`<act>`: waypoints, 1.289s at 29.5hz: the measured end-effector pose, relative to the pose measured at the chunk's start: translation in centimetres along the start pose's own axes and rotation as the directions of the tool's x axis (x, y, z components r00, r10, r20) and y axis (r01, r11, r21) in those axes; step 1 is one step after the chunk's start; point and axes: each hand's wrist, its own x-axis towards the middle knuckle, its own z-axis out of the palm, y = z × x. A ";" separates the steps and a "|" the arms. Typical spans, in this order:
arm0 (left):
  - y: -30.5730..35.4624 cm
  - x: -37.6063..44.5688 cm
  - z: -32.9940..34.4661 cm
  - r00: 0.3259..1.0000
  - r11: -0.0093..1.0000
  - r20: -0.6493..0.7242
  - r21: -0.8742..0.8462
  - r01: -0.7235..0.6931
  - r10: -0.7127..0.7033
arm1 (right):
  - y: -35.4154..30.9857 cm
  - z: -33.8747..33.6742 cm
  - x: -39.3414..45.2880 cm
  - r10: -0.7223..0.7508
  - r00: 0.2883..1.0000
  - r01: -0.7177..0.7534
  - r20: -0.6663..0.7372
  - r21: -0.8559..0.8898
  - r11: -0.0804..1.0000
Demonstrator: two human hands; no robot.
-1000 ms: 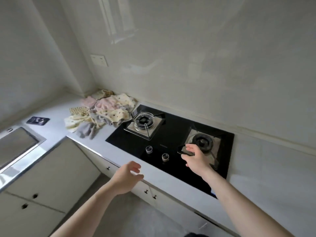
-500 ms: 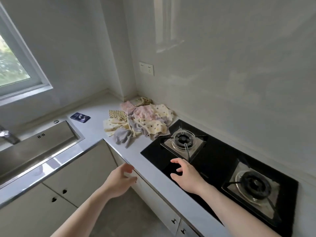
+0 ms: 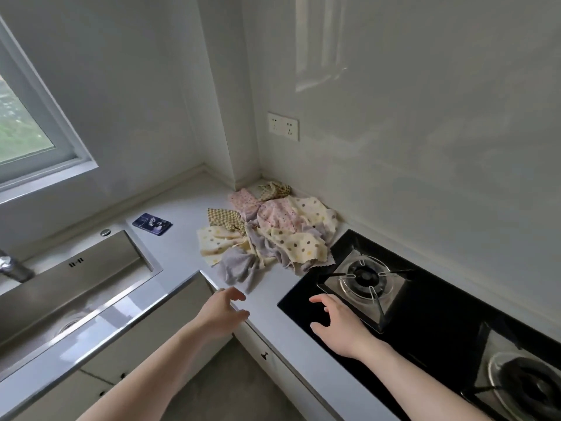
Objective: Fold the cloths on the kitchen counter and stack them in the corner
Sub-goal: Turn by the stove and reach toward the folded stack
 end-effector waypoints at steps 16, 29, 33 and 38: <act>-3.2 20.9 -0.3 0.896 0.861 0.090 0.252 -0.442 0.434 | 2.8 7.2 15.8 0.184 0.966 -0.202 -0.183 -0.087 0.976; -2.6 31.8 14.6 0.583 0.615 -0.205 0.360 -0.702 0.786 | 10.1 13.0 18.4 -0.127 0.929 -0.071 -0.348 -0.504 0.861; -3.0 32.8 15.3 0.563 0.584 -0.182 0.405 -0.704 0.806 | 10.7 13.8 18.4 -0.164 0.913 -0.062 -0.374 -0.523 0.850; -3.0 32.0 15.6 0.597 0.622 -0.207 0.413 -0.665 0.775 | 11.3 14.8 18.3 -0.189 0.867 -0.052 -0.462 -0.459 0.887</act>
